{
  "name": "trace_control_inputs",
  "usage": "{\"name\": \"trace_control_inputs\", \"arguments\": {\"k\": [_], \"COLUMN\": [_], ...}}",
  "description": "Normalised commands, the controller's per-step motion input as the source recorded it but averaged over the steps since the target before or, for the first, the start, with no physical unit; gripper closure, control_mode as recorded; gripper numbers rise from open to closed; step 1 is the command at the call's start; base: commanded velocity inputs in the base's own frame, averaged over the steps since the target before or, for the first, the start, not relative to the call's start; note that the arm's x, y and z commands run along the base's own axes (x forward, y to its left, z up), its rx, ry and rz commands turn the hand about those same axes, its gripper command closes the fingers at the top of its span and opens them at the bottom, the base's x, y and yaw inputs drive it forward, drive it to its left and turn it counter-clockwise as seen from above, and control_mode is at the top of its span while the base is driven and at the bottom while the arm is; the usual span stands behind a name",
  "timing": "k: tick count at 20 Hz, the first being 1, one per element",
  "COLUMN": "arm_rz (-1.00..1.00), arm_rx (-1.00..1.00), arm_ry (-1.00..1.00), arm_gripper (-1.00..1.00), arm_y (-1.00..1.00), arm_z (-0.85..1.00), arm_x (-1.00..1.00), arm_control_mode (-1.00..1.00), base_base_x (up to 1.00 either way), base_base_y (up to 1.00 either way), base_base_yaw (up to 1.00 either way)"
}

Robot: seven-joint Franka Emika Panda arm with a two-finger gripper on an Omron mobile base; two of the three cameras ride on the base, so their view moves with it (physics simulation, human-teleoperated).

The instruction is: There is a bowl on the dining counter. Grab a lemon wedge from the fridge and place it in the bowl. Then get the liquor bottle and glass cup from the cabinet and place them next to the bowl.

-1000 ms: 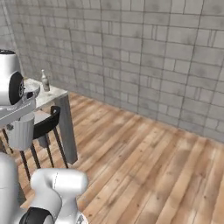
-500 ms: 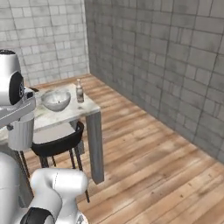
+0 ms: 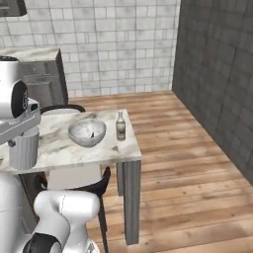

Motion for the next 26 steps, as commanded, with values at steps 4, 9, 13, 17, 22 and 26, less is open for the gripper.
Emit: {"name": "trace_control_inputs", "arguments": {"k": [4, 9, 13, 17, 22, 26], "arm_rz": [0.00, 0.00, 0.03, 0.00, 0.00, 0.00], "arm_rx": [0.00, 0.00, -0.01, -0.07, -0.13, -0.15], "arm_ry": [0.00, 0.00, 0.00, 0.00, -0.01, -0.06], "arm_gripper": [1.00, 1.00, 1.00, 1.00, 1.00, 1.00], "arm_y": [0.00, 0.00, 0.00, 0.00, 0.03, 0.16], "arm_z": [0.00, 0.00, -0.06, -0.11, -0.18, -0.33], "arm_x": [0.00, 0.00, 0.44, 0.98, 0.94, 0.70], "arm_control_mode": [1.00, 1.00, -1.00, -1.00, -1.00, -1.00], "base_base_x": [0.86, 0.85, 0.42, 0.00, 0.00, 0.00], "base_base_y": [-0.18, -0.10, 0.00, 0.00, 0.00, 0.00], "base_base_yaw": [0.56, 0.35, 0.06, 0.00, 0.00, 0.00]}}
